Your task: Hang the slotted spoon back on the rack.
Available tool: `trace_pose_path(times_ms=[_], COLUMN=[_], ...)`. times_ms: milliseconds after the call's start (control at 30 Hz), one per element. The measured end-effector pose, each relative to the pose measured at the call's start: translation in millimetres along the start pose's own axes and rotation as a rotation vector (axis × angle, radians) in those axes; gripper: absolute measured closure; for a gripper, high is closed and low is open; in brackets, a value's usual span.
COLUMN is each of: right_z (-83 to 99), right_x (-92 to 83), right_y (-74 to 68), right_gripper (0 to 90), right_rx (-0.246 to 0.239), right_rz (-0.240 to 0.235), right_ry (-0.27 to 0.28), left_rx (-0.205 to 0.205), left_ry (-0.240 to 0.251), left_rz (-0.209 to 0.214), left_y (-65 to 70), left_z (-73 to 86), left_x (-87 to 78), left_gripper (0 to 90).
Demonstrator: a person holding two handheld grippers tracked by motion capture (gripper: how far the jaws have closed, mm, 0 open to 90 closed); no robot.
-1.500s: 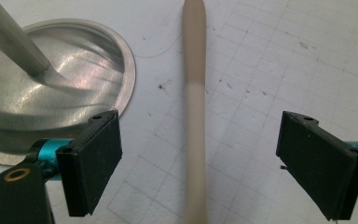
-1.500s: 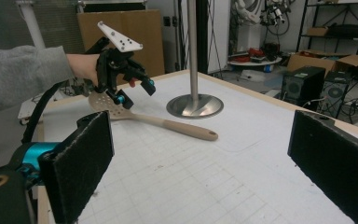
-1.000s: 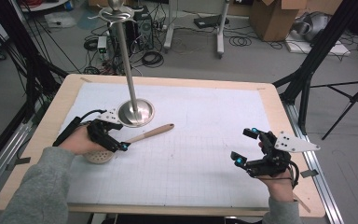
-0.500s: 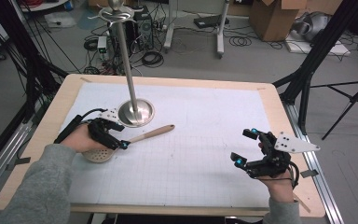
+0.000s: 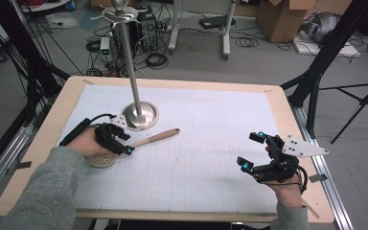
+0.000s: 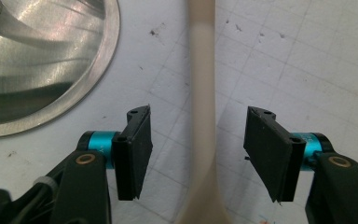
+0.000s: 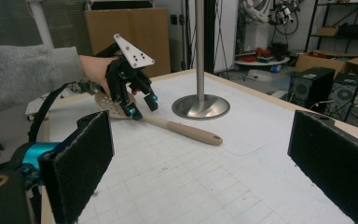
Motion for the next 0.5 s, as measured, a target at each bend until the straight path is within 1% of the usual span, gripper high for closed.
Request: trace_pose_path(times_ms=[167, 200, 233, 267, 400, 433, 500], right_z=[-0.1, -0.1, -0.1, -0.2, 0.0, 0.0, -0.1], right_x=[-0.5, -0.6, -0.6, -0.7, -0.6, -0.6, -0.7], right_y=[0.8, 0.8, 0.6, 0.6, 1.1, 1.0, 0.6], right_gripper=[5.6, 5.6, 5.6, 5.6, 5.6, 5.6, 5.6], right_rx=[0.003, 0.004, 0.007, 0.006, 0.003, 0.002, 0.006], right_rz=[0.001, 0.001, 0.002, 0.002, 0.002, 0.002, 0.002], right_ry=[0.002, 0.001, 0.001, 0.001, 0.001, 0.001, 0.002], left_rx=[0.003, -0.002, -0.004, -0.007, -0.01, -0.018, -0.021], left_ry=[-0.039, -0.055, -0.055, -0.061, -0.067, -0.073, -0.065], left_rz=[-0.001, -0.005, -0.012, -0.006, -0.006, 0.0, -0.01], left_y=[-0.4, -0.3, -0.3, 0.5, 0.7, 0.8, 0.0], left_z=[1.2, 2.0, 2.1, 2.1, 2.2, 2.4, 2.1], left_x=[2.5, 3.0, 4.5, 5.2, 7.4, 6.7, 7.0], left_gripper=[48.1, 48.8, 49.2, 50.5, 54.9, 56.0, 59.4])
Point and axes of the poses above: each handheld gripper's, and its own axes: x roughly forward along the jaws, z roughly out of its underside, y roughly to its right, the point moved 5 cm from there along x, roughly forward along the jaws, and after that the axes turned 14 degrees about z, right-handed, at the moved point
